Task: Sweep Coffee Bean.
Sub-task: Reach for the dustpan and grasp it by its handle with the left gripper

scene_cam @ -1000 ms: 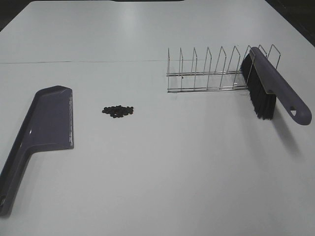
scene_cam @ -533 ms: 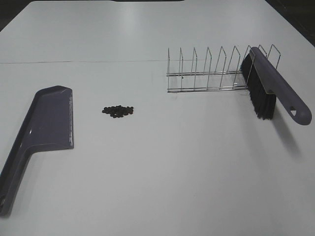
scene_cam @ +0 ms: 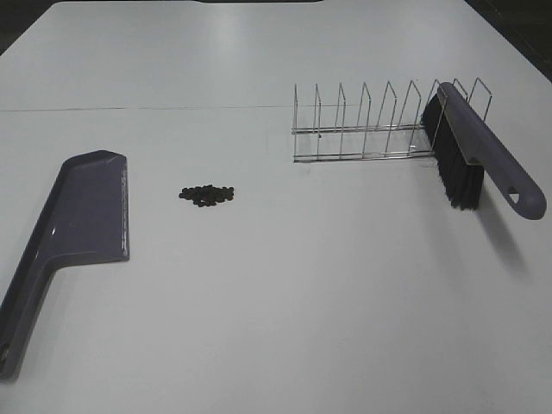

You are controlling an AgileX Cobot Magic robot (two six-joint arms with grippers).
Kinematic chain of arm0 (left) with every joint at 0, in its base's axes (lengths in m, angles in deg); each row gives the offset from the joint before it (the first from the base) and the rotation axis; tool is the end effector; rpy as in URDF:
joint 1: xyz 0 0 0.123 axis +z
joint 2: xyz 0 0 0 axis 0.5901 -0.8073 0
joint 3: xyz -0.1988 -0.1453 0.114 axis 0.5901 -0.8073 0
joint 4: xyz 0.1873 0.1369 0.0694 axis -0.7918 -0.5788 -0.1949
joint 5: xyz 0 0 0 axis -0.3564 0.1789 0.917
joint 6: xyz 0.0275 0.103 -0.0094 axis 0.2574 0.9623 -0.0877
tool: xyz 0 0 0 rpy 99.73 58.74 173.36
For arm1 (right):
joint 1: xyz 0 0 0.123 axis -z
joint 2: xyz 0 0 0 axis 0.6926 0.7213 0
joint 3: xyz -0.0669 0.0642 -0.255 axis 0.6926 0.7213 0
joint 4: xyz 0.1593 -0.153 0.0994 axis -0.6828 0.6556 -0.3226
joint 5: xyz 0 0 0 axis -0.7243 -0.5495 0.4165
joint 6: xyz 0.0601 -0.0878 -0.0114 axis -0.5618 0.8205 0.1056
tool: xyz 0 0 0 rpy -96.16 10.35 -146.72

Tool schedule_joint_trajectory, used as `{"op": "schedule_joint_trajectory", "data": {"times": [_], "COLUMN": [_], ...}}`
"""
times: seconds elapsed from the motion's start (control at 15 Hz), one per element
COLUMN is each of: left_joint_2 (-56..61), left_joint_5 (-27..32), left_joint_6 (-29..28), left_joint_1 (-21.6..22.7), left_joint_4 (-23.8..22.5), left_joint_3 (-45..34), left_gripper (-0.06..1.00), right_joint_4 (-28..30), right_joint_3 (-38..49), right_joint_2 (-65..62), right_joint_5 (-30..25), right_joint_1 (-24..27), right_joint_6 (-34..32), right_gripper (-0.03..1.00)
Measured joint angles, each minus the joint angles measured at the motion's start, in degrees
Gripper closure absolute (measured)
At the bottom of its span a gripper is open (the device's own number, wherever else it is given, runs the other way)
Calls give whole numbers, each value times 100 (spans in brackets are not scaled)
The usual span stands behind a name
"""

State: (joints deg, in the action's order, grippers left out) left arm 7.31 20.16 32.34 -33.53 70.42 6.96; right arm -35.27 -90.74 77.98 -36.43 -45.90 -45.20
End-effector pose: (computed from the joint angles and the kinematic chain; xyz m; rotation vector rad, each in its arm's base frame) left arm 0.0349 -0.0004 0.2654 -0.1241 2.2061 -0.0370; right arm 0.0139 0.0158 0.2501 -0.2258 2.1134 0.1166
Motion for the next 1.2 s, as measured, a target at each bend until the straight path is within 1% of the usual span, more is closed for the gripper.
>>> {"op": "schedule_joint_trajectory", "data": {"times": [0.33, 0.87, 1.13, 1.2], "left_joint_2": [-854, -1845, -2687, -3048], "left_joint_5": [-6, -11, -23, -23], "left_joint_6": [0, 0, -11, -11], "left_joint_1": [0, 0, 0, 0], "left_joint_4": [0, 0, 23, 86], "left_joint_3": [0, 0, 17, 160], "left_gripper": [16, 17, 17, 17], "right_joint_4": [0, 0, 0, 0], "right_joint_3": [0, 0, 0, 0], "right_joint_2": [0, 0, 0, 0], "right_joint_5": [0, 0, 0, 0], "right_joint_1": [0, 0, 0, 0], "right_joint_6": [0, 0, 0, 0], "right_gripper": [30, 30, 30, 30]}}
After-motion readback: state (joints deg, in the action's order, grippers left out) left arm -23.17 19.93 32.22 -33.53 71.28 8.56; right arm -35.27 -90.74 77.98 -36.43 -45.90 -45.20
